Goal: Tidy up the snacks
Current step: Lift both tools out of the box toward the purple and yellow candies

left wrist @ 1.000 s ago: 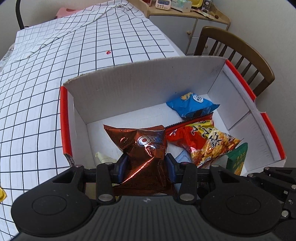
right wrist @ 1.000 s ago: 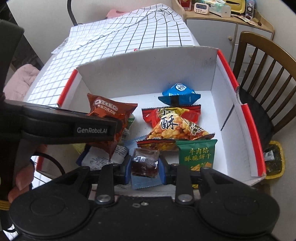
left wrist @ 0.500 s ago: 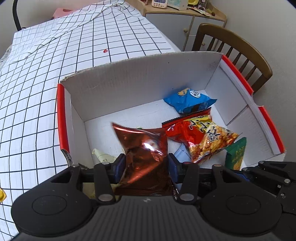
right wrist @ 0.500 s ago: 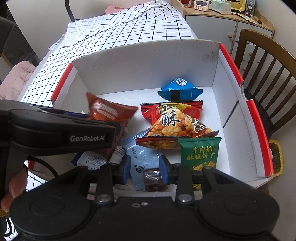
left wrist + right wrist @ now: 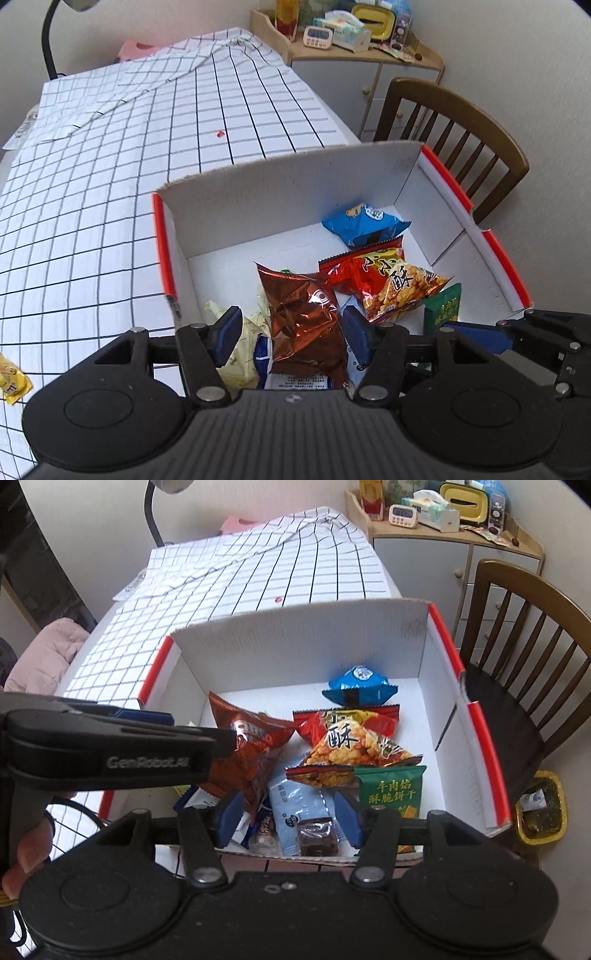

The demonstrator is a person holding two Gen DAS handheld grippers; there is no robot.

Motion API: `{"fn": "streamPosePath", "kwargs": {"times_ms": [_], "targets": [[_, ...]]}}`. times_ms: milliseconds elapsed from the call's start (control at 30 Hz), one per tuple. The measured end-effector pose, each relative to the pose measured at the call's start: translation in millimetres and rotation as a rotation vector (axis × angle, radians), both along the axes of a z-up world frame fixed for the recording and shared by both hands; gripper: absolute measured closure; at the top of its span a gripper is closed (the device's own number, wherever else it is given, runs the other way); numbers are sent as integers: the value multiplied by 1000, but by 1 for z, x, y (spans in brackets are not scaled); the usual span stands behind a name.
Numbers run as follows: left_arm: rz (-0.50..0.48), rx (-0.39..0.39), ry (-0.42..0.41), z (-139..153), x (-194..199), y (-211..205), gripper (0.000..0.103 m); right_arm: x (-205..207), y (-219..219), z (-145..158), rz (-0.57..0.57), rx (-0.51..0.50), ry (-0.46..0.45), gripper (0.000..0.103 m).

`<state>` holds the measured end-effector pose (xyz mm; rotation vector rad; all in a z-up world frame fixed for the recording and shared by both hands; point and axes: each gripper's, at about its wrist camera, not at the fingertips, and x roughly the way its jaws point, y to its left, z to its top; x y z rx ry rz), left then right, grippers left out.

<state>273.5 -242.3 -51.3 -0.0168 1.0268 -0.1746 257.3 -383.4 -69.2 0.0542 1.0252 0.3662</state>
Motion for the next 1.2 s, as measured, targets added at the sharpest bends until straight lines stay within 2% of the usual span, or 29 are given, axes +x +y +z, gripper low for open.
{"fn": "streamPosePath", "kwargs": {"times_ms": [33, 200, 333, 567, 700, 933, 1067, 1200], "targets": [[1, -3, -7, 4, -3, 2, 44, -2, 0, 3, 0, 1, -10, 41], [14, -16, -44, 23, -17, 11, 44, -13, 2, 19, 12, -13, -68, 35], [25, -21, -69, 37, -31, 21, 40, -22, 3, 31, 20, 0, -100, 26], [57, -37, -111, 57, -54, 42, 38, -36, 13, 51, 46, 19, -144, 22], [83, -46, -131, 65, -66, 60, 33, -44, 23, 63, 59, 42, -171, 13], [137, -72, -149, 73, -84, 103, 29, -58, 55, 80, 108, 59, -201, 13], [150, -82, -160, 75, -94, 132, 24, -66, 81, 83, 131, 55, -210, 12], [158, -91, -162, 74, -102, 162, 23, -72, 109, 83, 146, 73, -200, 12]]}}
